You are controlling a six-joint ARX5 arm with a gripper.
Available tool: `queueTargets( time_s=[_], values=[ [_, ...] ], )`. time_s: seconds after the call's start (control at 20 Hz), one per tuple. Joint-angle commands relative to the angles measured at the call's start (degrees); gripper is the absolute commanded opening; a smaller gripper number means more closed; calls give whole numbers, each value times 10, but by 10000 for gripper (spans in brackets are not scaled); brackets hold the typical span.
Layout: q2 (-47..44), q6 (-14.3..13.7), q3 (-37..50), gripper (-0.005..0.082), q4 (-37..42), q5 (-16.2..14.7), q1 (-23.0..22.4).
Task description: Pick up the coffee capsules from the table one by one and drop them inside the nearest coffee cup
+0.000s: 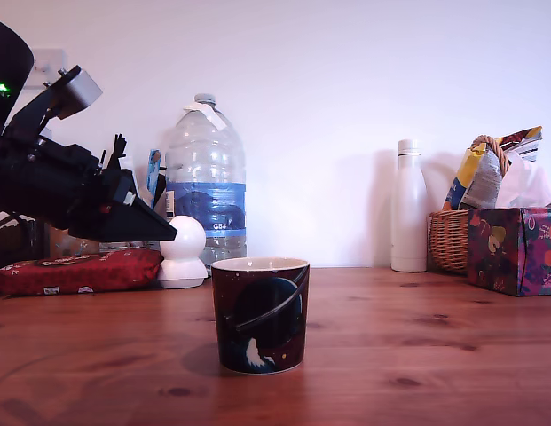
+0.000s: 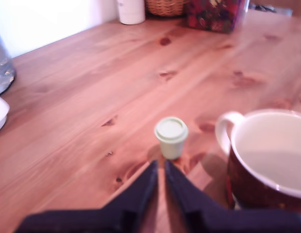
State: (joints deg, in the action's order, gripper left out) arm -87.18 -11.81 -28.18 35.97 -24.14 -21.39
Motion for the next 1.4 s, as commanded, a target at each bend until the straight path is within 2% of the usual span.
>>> queueTargets(
  time_s=[0.0,0.2,0.35,0.45,0.55,0.75,0.95,1.15,1.35],
  values=[
    [-5,-16,-3,-22,2,-8,-1],
    [-15,-57,-8,-22,-2,-25,2],
    [-40,-106,-44,-22,-35,-37,2],
    [-62,-153,-79,-22,-61,-56,3],
    [-83,-212,-115,-22,-89,-73,3],
    [-111,-295,-184,-22,-146,-96,3],
    [-123,-392,-251,-22,-229,-109,2],
    [-136,-475,-321,-22,-323,-129,2],
    [-170,-544,-389,-22,-401,-131,-7]
  ],
)
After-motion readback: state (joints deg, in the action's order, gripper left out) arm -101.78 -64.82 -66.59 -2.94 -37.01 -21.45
